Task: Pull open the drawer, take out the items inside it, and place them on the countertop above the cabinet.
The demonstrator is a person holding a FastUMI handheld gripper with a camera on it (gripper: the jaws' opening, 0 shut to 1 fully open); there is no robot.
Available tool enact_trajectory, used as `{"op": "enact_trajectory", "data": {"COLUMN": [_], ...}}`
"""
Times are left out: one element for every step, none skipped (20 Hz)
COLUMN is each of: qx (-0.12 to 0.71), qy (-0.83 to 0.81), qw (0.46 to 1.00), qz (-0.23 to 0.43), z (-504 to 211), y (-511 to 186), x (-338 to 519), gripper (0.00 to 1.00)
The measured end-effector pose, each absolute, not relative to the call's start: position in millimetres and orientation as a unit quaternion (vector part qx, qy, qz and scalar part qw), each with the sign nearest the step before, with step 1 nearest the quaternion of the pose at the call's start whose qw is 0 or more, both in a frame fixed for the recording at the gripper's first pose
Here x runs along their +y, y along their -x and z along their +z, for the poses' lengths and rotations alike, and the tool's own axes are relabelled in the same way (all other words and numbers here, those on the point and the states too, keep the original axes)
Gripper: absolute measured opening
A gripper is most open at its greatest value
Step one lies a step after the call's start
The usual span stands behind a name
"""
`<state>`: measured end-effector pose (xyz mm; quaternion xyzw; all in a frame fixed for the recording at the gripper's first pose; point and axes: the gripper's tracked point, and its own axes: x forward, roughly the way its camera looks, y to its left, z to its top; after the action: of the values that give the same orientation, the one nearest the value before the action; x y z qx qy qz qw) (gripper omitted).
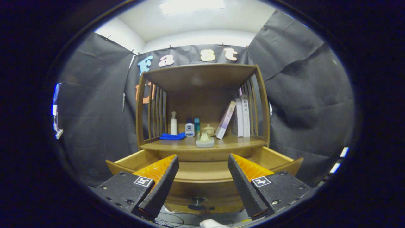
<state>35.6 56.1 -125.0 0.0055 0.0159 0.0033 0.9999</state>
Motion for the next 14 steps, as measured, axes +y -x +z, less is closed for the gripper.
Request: {"op": "enact_trajectory", "data": {"qx": [0.029,0.046,0.048,0.050,0.052,0.054,0.058,0.057,0.060,0.064,0.067,0.070,0.067,0.066], "qy": [-0.008,-0.005,-0.001,0.006,0.014,0.018,0.021,0.025,0.029,0.031,0.033,0.035,0.037,0.038], "qw": [1.000,0.999,0.999,0.999,0.999,0.998,0.998,0.998,0.998,0.997,0.997,0.997,0.997,0.997], "qz": [0.004,0.008,0.011,0.008,0.004,0.003,0.003,-0.001,-0.003,-0.008,-0.012,-0.016,-0.020,-0.023], "z": [-140,-154,-161,-166,-170,-174,-179,-182,-186,-192,-195,-197,-198,-198], "y": [-36,-40,-41,-44,-45,-46,-46,-45,-46,-46,-46,-47,-48,-48], "x": [57,59,62,62,60,62,64,64,64,63,62,60,60,60], "gripper": [0.98,0.98,0.99,0.99,0.98,0.99,0.99,0.99,0.99,0.99,0.99,0.99,0.99,0.99]}}
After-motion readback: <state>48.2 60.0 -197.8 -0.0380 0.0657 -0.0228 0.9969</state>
